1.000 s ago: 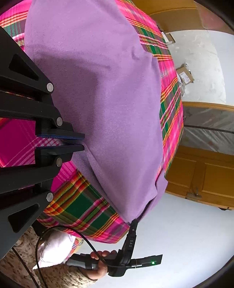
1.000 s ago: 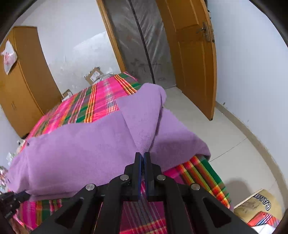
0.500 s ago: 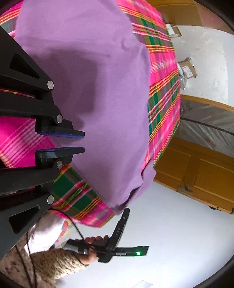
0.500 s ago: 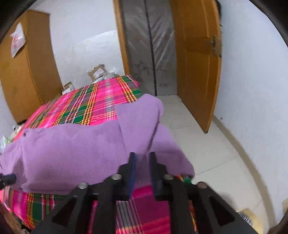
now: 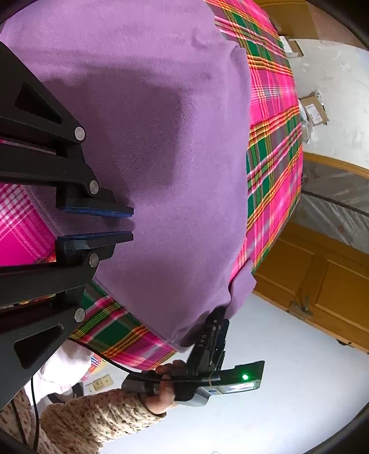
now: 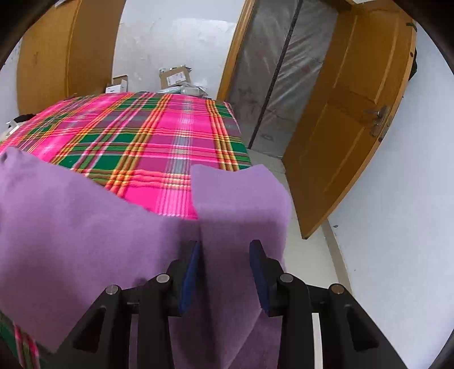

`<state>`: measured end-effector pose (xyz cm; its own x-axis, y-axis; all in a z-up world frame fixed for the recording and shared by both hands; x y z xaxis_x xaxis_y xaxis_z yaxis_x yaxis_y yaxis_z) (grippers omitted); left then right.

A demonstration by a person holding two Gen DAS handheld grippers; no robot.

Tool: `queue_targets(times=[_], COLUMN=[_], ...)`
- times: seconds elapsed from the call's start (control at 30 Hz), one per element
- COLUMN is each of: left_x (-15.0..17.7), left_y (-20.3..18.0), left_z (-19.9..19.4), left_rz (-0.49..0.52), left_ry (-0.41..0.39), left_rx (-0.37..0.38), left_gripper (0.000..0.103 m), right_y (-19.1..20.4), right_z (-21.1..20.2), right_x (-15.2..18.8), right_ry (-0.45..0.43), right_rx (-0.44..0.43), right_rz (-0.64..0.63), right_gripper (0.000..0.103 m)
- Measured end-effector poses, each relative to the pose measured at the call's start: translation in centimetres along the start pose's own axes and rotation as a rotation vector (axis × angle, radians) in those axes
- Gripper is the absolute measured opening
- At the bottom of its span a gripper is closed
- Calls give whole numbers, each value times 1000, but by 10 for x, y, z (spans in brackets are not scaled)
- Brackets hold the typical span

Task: Fold clothes

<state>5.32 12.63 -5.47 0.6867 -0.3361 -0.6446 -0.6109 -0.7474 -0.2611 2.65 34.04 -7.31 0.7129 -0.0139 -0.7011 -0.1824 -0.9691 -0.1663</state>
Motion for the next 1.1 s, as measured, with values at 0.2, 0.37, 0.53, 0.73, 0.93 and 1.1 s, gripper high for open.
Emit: queue_targets(times=[0.2, 0.37, 0.53, 0.73, 0.93, 1.1], left_x=[2, 2, 3, 2, 2, 1], left_y=[0, 0, -1, -3, -3, -3], left_z=[2, 3, 2, 3, 3, 4], left_rz=[-4, -8, -11, -8, -7, -12], left_ry=[6, 6, 7, 11, 12, 12], left_rx=[-1, -2, -6, -7, -10, -7], left_gripper=[10, 10, 10, 10, 10, 10], right_y=[-34, -71, -105, -134, -150, -162], right_z=[-2, -13, -25, -32, -29, -31], right_x=[-7, 9, 32, 61, 84, 91], right_ry=[-25, -56, -87, -98, -86, -89], right_rx=[-26, -59, -96, -115, -114, -84], right_rz=[147, 321, 512, 681, 786, 822], right_gripper=[4, 3, 3, 3, 2, 0])
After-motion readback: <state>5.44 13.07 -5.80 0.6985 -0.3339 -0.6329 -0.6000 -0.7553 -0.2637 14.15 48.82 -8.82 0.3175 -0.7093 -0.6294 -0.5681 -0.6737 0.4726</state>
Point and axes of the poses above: each gripper's, at about its wrist camera, not at the fingertips, and z roughly the way its jaws point, y to its left, x to its underside, the point moved 8 cm from there along z, roughly the way its jaws point, and after that the axes turned 5 degrees about z, right-handed, at the moved point
